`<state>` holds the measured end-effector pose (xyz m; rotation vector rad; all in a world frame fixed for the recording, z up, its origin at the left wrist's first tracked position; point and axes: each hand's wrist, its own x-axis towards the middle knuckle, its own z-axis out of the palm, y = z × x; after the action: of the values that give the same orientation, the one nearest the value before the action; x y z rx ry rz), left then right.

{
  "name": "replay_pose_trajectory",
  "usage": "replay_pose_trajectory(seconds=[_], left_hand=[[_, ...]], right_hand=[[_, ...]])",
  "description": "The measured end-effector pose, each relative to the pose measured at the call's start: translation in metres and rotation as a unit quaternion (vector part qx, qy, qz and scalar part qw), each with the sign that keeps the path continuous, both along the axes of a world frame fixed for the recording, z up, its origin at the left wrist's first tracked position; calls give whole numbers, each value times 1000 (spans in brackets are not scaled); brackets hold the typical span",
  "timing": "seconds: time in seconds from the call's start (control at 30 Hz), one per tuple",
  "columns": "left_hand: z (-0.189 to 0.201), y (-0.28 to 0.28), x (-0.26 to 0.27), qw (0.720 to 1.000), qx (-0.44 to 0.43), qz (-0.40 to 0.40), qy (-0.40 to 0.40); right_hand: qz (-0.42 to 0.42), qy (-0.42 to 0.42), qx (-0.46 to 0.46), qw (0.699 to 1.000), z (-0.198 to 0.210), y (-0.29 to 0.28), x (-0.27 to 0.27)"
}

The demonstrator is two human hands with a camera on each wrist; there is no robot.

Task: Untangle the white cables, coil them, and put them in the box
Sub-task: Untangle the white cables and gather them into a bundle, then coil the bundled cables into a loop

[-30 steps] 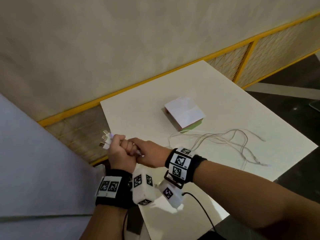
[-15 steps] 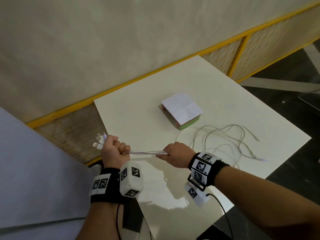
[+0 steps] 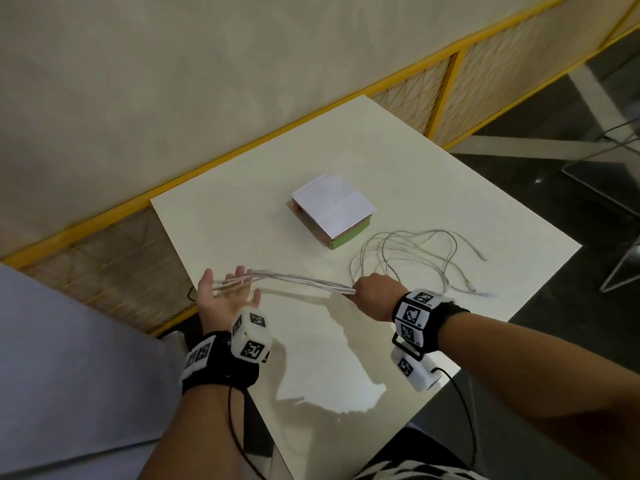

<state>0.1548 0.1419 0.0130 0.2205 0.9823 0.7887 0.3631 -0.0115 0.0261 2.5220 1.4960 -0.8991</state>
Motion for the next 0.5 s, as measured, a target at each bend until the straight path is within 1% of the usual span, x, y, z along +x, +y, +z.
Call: replay_pose_trajectory(seconds=[0.13,0.23,0.3,0.33,0.4,0.47,0.5], left_hand=[[-7,-22,13,994,-38,-106,-4],[-4,-52,46,971,-46,-232,41],[3,-74,72,954,-34,-290,71],[4,-82,83,952,-24,-293,81],[3,-89,96,954,13,-270,126],[1,-89,102,961,43,-224,160],[2,-90,106,970,45,-186,148]], right_hand=[[-19,17,9,1000,-3,5,-3],[-11,25,1,1000,-4,11,-11],[2,20,-2,1000,-2,14,-17],[7,18,-2,1000,-1,14,-19],[10,12,2,1000,1,13,-20],[16,4,16,1000,0,13,-21],[25,-2,29,999,0,13,-21]])
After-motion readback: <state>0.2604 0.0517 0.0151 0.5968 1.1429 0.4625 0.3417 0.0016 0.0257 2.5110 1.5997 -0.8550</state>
